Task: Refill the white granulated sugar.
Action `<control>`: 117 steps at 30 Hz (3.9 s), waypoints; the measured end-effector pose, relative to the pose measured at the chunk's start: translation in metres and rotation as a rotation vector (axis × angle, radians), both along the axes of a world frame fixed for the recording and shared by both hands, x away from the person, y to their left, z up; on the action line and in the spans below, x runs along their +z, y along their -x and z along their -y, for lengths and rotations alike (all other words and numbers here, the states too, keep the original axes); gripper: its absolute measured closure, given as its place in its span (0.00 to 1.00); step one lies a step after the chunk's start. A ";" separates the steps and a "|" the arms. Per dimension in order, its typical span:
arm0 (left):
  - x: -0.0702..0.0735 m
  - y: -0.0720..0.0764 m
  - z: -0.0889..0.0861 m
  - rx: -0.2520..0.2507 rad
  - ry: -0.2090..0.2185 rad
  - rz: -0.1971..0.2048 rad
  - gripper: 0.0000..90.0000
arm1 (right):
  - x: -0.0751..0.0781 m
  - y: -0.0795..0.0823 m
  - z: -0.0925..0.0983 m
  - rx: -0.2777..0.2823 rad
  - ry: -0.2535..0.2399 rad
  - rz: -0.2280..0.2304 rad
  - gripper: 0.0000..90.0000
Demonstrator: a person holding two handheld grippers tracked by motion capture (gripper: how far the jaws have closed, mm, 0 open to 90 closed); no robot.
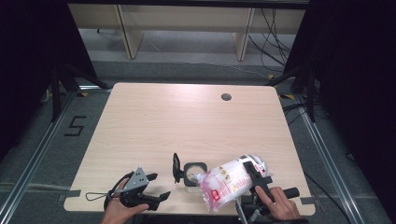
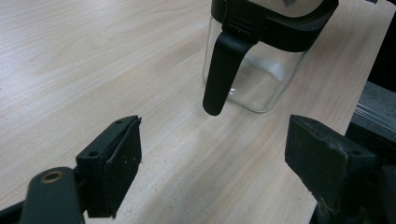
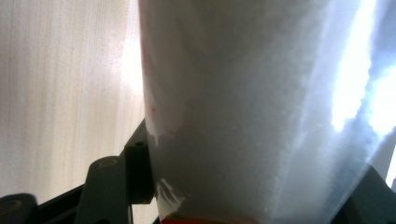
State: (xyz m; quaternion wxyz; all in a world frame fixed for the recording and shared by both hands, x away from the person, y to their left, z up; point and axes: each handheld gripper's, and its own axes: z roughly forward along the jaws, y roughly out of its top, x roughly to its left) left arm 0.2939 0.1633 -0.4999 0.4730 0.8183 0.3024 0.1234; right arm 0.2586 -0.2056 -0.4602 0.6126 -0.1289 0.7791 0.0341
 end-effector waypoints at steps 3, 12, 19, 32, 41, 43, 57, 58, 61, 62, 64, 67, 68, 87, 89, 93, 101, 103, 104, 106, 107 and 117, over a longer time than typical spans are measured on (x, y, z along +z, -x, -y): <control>0.000 0.000 0.000 0.001 -0.002 0.002 0.20 | 0.000 0.002 0.000 -0.011 0.031 0.025 0.46; -0.001 -0.001 0.000 0.001 -0.004 -0.005 0.20 | 0.006 0.000 0.000 -0.021 0.073 0.065 0.46; -0.001 -0.001 0.000 0.006 0.001 -0.002 0.20 | 0.010 -0.003 -0.001 -0.026 0.092 0.097 0.46; 0.000 -0.001 0.000 0.000 -0.012 -0.004 0.21 | 0.018 -0.002 -0.004 -0.002 0.161 0.115 0.46; -0.002 -0.001 0.001 -0.003 -0.005 0.002 0.21 | 0.022 0.001 -0.003 -0.016 0.204 0.140 0.46; -0.001 -0.001 0.001 0.003 -0.007 -0.006 0.21 | 0.022 0.002 -0.003 -0.013 0.202 0.150 0.46; -0.002 0.000 0.002 0.007 0.002 -0.015 0.21 | 0.031 0.002 -0.001 -0.001 0.237 0.173 0.46; -0.002 0.000 0.002 0.009 0.007 -0.026 0.21 | 0.031 0.002 -0.001 -0.006 0.226 0.174 0.46; -0.002 0.000 0.002 0.011 0.005 -0.016 0.21 | 0.032 0.002 -0.002 -0.009 0.233 0.177 0.46; -0.002 0.000 0.002 0.012 0.006 -0.018 0.21 | 0.031 0.003 -0.002 -0.012 0.228 0.175 0.46; -0.001 -0.001 0.002 0.009 -0.001 -0.016 0.21 | 0.033 0.002 -0.003 0.003 0.246 0.180 0.46; -0.002 0.000 0.002 0.004 0.019 -0.020 0.21 | 0.032 0.003 -0.006 0.005 0.249 0.190 0.46; -0.001 0.000 0.002 0.002 0.014 -0.016 0.21 | 0.030 0.004 -0.005 -0.019 0.208 0.183 0.46; 0.000 -0.001 0.001 -0.011 0.007 0.000 0.21 | 0.034 0.001 -0.005 0.038 0.178 0.178 0.46; 0.000 0.000 0.001 -0.014 0.006 0.000 0.21 | 0.032 0.001 -0.003 0.033 0.164 0.163 0.46; -0.001 0.000 0.001 -0.016 0.006 0.004 0.21 | 0.033 0.000 -0.003 0.040 0.176 0.164 0.46; 0.000 -0.001 0.001 -0.012 0.003 -0.001 0.21 | 0.035 0.001 -0.001 0.044 0.147 0.161 0.46; 0.000 0.000 0.001 -0.014 0.002 -0.001 0.21 | 0.035 0.000 -0.001 0.050 0.164 0.164 0.46; 0.000 0.000 0.001 -0.014 0.002 -0.002 0.21 | 0.034 0.001 -0.001 0.038 0.146 0.153 0.46; 0.000 -0.001 0.001 -0.011 0.005 -0.003 0.21 | 0.035 0.000 0.000 0.044 0.158 0.157 0.46; 0.000 -0.001 0.001 -0.012 0.003 -0.002 0.21 | 0.035 0.001 -0.001 0.042 0.158 0.158 0.46; -0.001 0.000 0.002 0.009 0.022 -0.023 0.21 | 0.037 0.003 -0.001 0.049 0.147 0.150 0.46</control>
